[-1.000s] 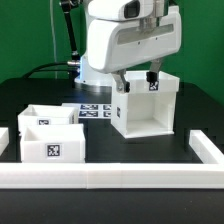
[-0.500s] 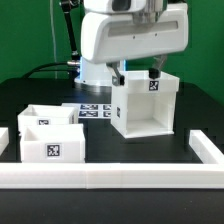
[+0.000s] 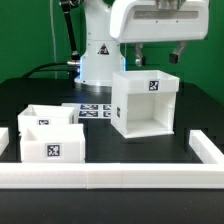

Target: Assemble drawer

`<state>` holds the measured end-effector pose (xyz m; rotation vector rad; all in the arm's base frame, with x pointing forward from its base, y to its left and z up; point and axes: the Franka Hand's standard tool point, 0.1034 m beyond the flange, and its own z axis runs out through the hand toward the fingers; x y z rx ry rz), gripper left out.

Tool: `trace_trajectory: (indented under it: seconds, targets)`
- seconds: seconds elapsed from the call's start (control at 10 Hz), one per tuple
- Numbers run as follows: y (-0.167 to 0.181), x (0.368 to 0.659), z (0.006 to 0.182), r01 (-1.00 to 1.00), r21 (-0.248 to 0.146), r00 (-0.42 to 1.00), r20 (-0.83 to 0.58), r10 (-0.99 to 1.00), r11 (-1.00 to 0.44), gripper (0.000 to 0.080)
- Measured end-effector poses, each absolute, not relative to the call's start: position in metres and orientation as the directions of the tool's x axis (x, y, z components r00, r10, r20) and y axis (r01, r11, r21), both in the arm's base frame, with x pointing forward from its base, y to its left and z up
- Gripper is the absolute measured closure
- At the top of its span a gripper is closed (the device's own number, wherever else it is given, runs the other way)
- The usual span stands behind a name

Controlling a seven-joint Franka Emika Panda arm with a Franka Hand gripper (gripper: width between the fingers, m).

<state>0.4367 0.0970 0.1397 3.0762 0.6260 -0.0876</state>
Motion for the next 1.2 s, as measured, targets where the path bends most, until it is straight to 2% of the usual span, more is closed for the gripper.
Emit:
trace_trajectory:
  seconds: [0.4,0.7,1.0,1.2]
  targets:
    - [0.093,0.439,0.139,0.389,-0.012,0.92,-0.055,0.389,-0.921,0.015]
    - [0.104,0.409,0.125,0.33,-0.006,0.942,-0.056,0.33,-0.944,0.015]
    - [0.111,0.397,0.105,0.333,-0.013,0.942,-0.03,0.333,-0.943,0.015]
    - [0.112,0.397,0.098,0.336,-0.017,0.941,-0.029,0.336,-0.942,0.015]
